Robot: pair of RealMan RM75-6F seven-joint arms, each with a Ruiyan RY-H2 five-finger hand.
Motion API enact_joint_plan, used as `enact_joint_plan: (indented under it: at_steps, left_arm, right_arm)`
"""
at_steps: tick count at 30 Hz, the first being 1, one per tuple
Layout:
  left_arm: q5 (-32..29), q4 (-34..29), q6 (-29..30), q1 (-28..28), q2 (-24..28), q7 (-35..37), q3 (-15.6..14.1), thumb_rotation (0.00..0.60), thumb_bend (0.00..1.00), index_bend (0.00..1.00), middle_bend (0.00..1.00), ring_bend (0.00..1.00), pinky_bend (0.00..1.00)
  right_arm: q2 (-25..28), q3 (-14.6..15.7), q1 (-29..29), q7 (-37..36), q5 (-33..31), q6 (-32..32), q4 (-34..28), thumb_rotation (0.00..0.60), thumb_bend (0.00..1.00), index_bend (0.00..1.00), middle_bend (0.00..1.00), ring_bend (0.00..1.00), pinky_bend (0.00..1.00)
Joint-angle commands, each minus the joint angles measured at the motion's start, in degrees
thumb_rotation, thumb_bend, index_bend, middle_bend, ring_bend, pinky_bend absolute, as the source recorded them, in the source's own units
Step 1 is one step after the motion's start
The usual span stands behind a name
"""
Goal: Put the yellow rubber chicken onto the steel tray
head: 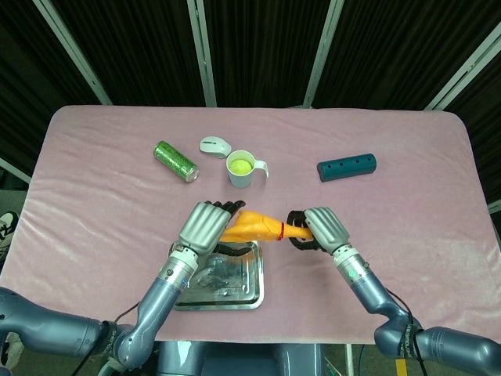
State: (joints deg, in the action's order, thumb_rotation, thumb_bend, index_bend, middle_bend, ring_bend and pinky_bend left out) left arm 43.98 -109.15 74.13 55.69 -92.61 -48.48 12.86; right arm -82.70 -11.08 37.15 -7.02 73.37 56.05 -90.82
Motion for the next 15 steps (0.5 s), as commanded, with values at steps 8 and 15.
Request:
enact_joint_plan:
  at_steps: [8, 15]
  left_arm:
    - [-0.14, 1.36, 0.86, 0.46, -1.53, -1.25, 0.48, 0.428, 0.0, 0.18, 0.31, 0.4, 0.5]
    - [-0.56, 1.95, 0.92, 1.12, -2.9, -2.07, 1.07, 0.412, 0.06, 0.22, 0.33, 0.4, 0.5]
  right_arm:
    - [1.04, 0.09, -0.43, -1.63, 1.27, 0.55, -1.46, 0.6, 0.78, 1.0, 0.78, 0.72, 0.85]
    - [1.67, 0.47, -0.7, -2.34, 2.48, 1.0, -2.72, 0.6, 0.78, 1.0, 0.78, 0.72, 0.85]
